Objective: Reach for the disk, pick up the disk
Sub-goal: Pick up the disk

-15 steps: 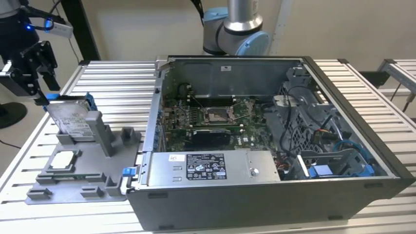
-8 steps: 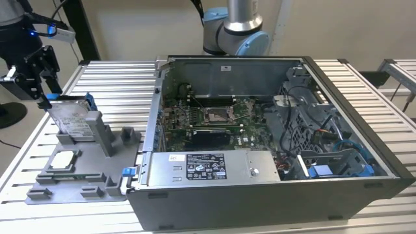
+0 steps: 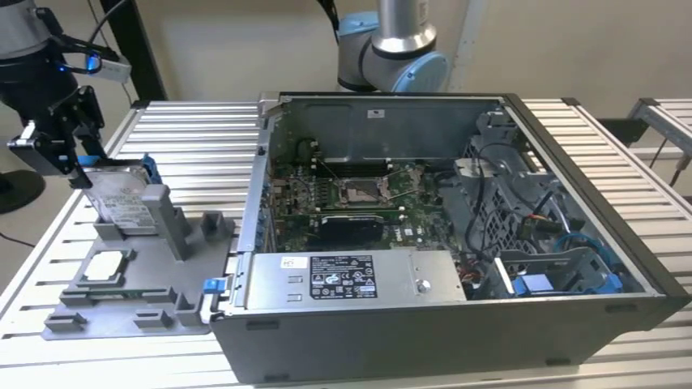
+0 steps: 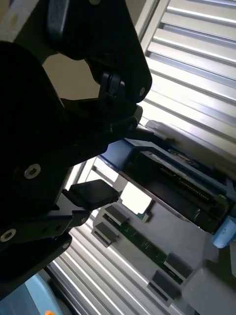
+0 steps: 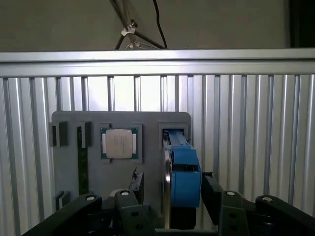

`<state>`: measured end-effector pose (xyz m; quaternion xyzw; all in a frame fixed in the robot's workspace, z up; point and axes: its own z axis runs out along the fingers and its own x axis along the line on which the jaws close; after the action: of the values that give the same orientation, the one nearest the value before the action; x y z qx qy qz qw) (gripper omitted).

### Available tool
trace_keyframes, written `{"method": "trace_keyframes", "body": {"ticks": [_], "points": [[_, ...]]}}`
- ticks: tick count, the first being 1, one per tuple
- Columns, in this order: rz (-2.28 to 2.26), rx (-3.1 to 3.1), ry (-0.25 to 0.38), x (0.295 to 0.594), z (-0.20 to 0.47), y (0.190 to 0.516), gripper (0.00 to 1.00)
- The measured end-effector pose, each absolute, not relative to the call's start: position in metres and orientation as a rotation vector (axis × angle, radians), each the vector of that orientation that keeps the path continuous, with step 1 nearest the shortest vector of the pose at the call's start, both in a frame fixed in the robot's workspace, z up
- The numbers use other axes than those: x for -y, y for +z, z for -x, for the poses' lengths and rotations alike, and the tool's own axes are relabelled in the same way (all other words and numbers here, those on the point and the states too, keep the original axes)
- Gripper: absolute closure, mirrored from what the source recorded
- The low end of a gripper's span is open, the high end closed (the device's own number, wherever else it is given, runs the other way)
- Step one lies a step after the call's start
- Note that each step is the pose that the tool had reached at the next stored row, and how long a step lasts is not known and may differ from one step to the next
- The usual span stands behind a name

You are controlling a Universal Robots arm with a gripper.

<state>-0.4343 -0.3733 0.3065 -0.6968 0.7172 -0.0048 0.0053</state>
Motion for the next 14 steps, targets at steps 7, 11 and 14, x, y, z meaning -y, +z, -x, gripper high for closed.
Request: {"method": "trace_keyframes", "body": {"ticks": [7,11,14], "points": [[2.182,-2.245,-0.015,0.373,0.433,0.294,0.0],[2.182,-2.245,-0.015,0.372,0.433,0.286,0.0],[2.182,-2.245,-0.015,0.372,0.433,0.281,0.0]]}}
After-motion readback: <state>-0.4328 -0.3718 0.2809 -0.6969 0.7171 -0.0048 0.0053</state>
